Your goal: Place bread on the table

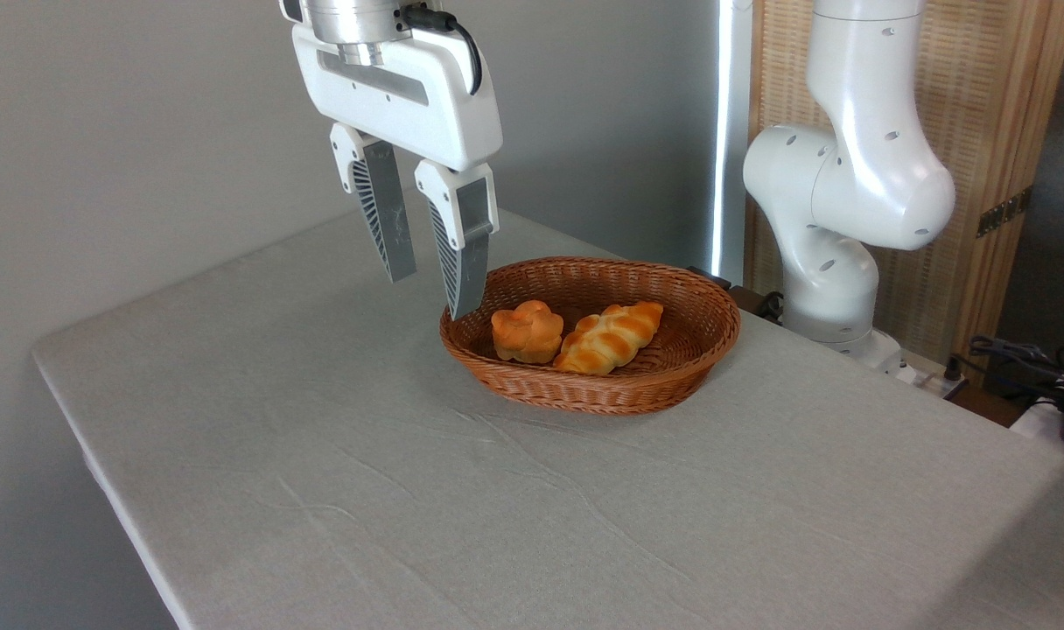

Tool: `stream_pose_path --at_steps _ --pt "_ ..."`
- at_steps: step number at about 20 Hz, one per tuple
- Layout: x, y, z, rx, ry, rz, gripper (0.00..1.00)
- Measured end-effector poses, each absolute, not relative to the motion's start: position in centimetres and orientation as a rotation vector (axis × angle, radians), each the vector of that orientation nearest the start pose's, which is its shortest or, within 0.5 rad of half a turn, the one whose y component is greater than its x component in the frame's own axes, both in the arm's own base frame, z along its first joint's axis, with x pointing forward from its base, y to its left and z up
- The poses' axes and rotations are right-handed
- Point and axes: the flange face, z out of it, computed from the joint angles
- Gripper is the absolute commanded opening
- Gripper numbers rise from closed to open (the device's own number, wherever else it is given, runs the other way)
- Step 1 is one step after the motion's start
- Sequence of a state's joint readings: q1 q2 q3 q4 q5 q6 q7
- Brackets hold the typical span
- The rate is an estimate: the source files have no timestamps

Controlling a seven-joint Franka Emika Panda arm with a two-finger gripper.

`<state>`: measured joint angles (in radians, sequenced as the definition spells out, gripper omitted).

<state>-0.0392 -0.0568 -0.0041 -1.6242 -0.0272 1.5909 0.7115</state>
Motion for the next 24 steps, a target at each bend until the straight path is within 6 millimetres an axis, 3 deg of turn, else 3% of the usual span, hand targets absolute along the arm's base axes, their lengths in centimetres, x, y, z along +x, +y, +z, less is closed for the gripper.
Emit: stream_pose_path --at_steps 6,17,20,24 --pt "53.9 -0.7 63.2 -2.958 1.111 -0.050 1.00" --pt "53.7 -0.9 62.6 -2.962 1.121 -0.020 1.00" --pt "52.3 -2.1 61.9 -2.958 1.157 0.017 1.00" --pt "49.2 -6.6 61.1 -2.907 1.298 0.057 1.00"
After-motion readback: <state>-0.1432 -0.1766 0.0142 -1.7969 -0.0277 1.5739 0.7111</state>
